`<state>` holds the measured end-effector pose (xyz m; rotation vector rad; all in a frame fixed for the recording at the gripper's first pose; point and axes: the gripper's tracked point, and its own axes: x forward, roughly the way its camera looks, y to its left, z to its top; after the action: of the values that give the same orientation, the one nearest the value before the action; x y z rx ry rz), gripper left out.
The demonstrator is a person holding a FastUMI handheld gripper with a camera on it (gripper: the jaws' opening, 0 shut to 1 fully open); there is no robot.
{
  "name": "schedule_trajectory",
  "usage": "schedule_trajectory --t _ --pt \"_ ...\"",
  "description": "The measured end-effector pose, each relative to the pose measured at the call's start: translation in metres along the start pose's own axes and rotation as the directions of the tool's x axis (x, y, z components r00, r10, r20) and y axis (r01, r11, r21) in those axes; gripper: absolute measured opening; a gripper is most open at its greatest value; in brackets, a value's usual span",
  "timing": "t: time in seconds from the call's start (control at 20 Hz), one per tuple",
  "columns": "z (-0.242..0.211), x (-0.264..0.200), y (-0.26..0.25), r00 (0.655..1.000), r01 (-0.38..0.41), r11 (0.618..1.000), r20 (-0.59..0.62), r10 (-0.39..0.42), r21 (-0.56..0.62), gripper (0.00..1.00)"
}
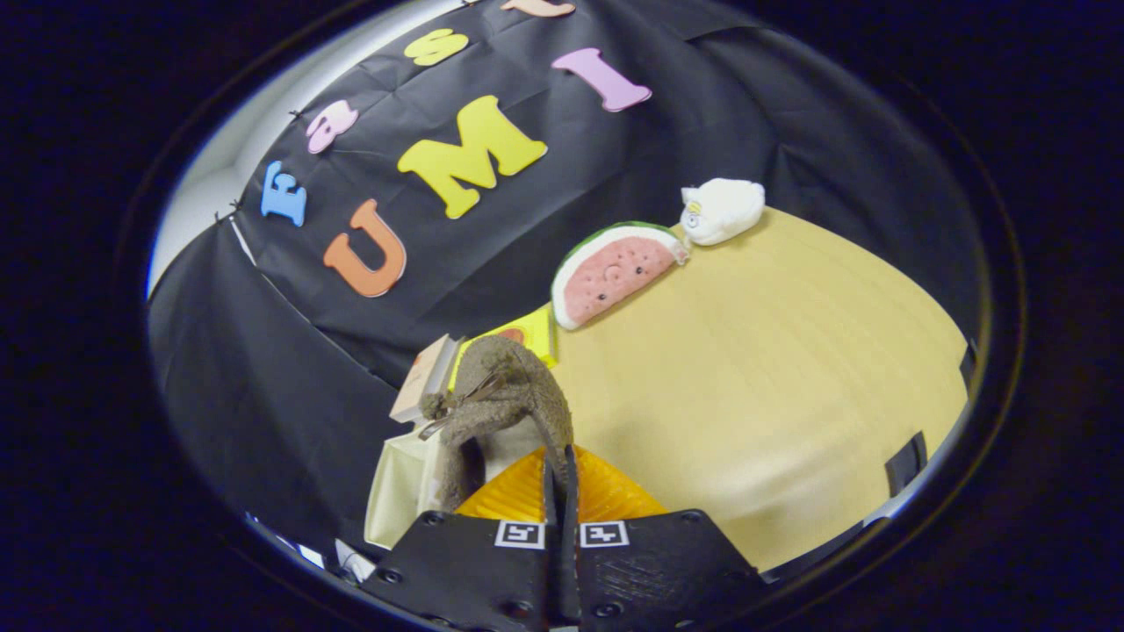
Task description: Open the storage box then place both shoes into the box .Put the left shoe in first, then the right shoe, with the right side of both shoes facing outward in a uniform manner.
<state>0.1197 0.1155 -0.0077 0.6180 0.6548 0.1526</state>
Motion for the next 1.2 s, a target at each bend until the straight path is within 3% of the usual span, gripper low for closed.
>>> schedule_trajectory --t 0.3,0.45,0.7,0.9,1.15,1.2 --pt "-0.050 0.031 0.116 0.998 -0.036 0.999 -0.049 0.034 -0.028 0.00" --pt "-0.077 0.055 0.153 0.997 -0.011 0.999 -0.077 0.008 -0.034 0.00" --pt "-0.113 0.090 0.178 0.996 0.083 0.996 -0.041 -0.084 -0.019 0.00" --pt "-0.134 0.098 0.167 0.984 0.177 0.983 0.024 -0.176 -0.049 0.00" --pt "-0.146 0.107 0.163 0.981 0.186 0.982 0.066 -0.184 -0.025 0.01" --pt "-0.145 0.108 0.166 0.983 0.173 0.984 0.076 -0.169 -0.038 0.09"
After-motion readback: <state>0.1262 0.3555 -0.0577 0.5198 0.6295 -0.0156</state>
